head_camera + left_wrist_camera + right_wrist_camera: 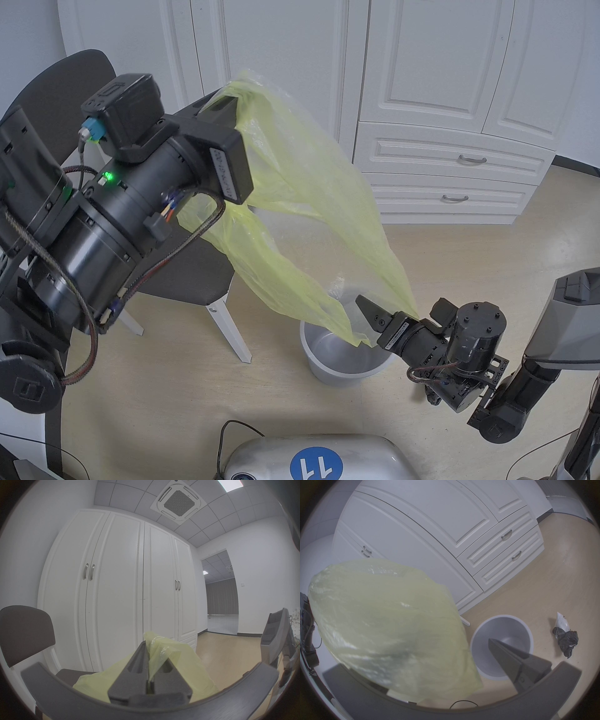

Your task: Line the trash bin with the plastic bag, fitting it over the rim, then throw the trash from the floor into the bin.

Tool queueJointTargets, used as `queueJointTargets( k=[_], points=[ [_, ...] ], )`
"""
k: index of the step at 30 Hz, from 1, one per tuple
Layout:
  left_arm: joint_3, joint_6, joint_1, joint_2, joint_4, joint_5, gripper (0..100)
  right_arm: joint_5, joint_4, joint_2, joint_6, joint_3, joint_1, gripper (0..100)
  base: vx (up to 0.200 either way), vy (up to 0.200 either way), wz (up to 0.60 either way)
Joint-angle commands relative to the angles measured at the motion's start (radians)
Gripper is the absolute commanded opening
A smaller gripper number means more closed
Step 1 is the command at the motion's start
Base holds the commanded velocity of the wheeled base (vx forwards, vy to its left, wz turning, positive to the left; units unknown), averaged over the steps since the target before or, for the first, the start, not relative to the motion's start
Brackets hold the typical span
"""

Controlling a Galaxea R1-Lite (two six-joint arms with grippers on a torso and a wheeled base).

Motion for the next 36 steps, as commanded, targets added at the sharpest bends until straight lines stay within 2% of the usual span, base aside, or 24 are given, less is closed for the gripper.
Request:
queueJointTargets(
  k=[1, 7, 15, 17, 21, 22, 23, 26, 28, 31, 33, 36],
  points=[
    [0.002, 0.000, 0.000, 0.000, -0.001, 0.001, 0, 0.001, -0.018, 0.006, 0.002, 0.003, 0.002, 0, 0.000, 0.000, 0.00],
    [0.036, 0.000, 0.007, 0.010, 0.003, 0.001, 0, 0.002, -0.018, -0.007, -0.001, 0.009, -0.001, 0, 0.000, 0.000, 0.00],
    [0.151, -0.026, 0.012, -0.004, -0.013, 0.001, 0, 0.001, -0.018, -0.033, -0.027, 0.035, 0.014, 0, 0.000, 0.000, 0.00],
    [0.163, -0.049, 0.012, -0.003, -0.013, 0.008, 0, 0.001, -0.018, -0.039, -0.070, 0.046, -0.009, 0, 0.000, 0.000, 0.00],
    [0.206, -0.049, 0.029, -0.003, -0.013, 0.080, 0, 0.005, -0.018, -0.067, -0.173, 0.086, -0.059, 0, 0.000, 0.000, 0.00],
    [0.206, -0.049, 0.029, -0.003, -0.013, 0.080, 0, 0.005, -0.018, -0.067, -0.173, 0.086, -0.059, 0, 0.000, 0.000, 0.00],
    [0.227, -0.049, 0.041, -0.004, -0.013, 0.102, 0, 0.025, -0.018, -0.091, -0.215, 0.107, -0.078, 0, 0.000, 0.000, 0.00],
    [0.261, -0.051, 0.069, -0.006, -0.013, 0.125, 0, 0.080, -0.018, -0.139, -0.258, 0.139, -0.102, 0, 0.000, 0.000, 0.00],
    [0.263, -0.051, 0.070, -0.006, -0.013, 0.125, 0, 0.082, -0.018, -0.142, -0.260, 0.141, -0.102, 0, 0.000, 0.000, 0.00],
    [0.322, -0.058, 0.107, -0.021, -0.026, 0.148, 0, 0.099, -0.011, -0.215, -0.295, 0.162, -0.144, 0, 0.000, 0.000, 0.00],
    [0.336, -0.065, 0.108, -0.026, -0.027, 0.150, 0, 0.099, 0.048, -0.248, -0.311, 0.168, -0.151, 0, 0.000, 0.000, 0.00],
    [0.365, -0.118, 0.108, -0.026, -0.027, 0.150, 0, 0.099, 0.256, -0.349, -0.320, 0.167, -0.145, 0, 0.000, 0.000, 0.00]
  ],
)
